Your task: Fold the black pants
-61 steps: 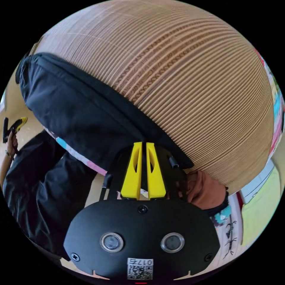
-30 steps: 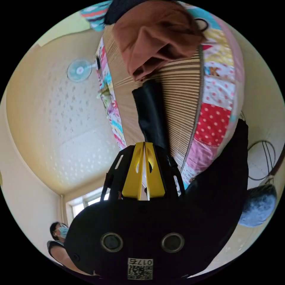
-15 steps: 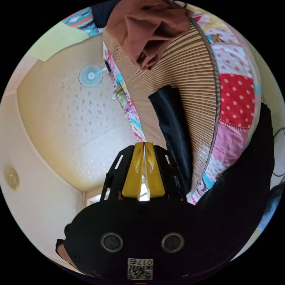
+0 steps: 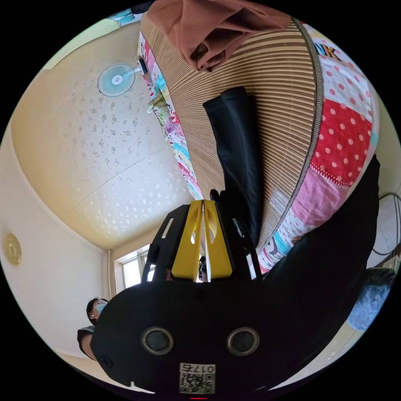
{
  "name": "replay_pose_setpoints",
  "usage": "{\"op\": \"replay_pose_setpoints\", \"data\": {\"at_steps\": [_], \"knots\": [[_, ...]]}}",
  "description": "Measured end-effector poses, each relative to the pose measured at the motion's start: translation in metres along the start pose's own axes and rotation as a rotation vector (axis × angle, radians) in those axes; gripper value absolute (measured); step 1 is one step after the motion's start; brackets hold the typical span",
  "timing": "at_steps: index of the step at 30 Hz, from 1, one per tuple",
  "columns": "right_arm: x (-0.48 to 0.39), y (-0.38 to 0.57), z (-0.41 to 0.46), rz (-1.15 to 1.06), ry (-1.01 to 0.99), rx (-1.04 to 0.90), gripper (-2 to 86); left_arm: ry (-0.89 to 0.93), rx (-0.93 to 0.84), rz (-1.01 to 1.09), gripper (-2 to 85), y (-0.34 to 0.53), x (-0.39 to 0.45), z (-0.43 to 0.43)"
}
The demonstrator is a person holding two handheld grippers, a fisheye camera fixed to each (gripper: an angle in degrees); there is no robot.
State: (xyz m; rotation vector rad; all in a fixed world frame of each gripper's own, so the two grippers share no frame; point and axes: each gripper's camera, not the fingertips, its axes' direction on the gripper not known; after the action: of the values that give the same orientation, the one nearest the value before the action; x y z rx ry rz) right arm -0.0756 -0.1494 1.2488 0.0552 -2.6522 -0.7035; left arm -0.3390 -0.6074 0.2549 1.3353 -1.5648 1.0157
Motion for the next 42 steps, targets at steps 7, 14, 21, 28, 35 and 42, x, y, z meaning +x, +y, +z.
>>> {"op": "replay_pose_setpoints", "data": {"at_steps": [7,14,21,28,35,42], "knots": [[0.059,-0.023,-0.011,0.002,0.117,-0.111,0.3,-0.429,-0.065,-0.097,7.6,-0.001,-0.072,0.005],[0.102,-0.059,0.066,-0.085,0.395,-0.462,0.3,-0.298,-0.019,-0.171,6.9,0.012,-0.1,0.002],[0.131,-0.056,0.252,-0.398,0.613,-0.959,0.7,-0.22,0.099,-0.299,9.9,0.037,-0.128,0.005],[0.211,0.01,0.451,-0.743,0.933,-1.365,2.6,-0.219,0.183,-0.364,6.4,0.047,-0.143,0.024],[0.302,0.069,0.542,-1.144,1.199,-1.335,7.0,-0.225,0.275,-0.403,3.1,0.051,-0.15,0.03],[0.376,0.077,0.555,-1.222,1.38,-1.31,1.8,-0.062,0.309,-0.292,-0.1,0.057,-0.16,0.02]]}}
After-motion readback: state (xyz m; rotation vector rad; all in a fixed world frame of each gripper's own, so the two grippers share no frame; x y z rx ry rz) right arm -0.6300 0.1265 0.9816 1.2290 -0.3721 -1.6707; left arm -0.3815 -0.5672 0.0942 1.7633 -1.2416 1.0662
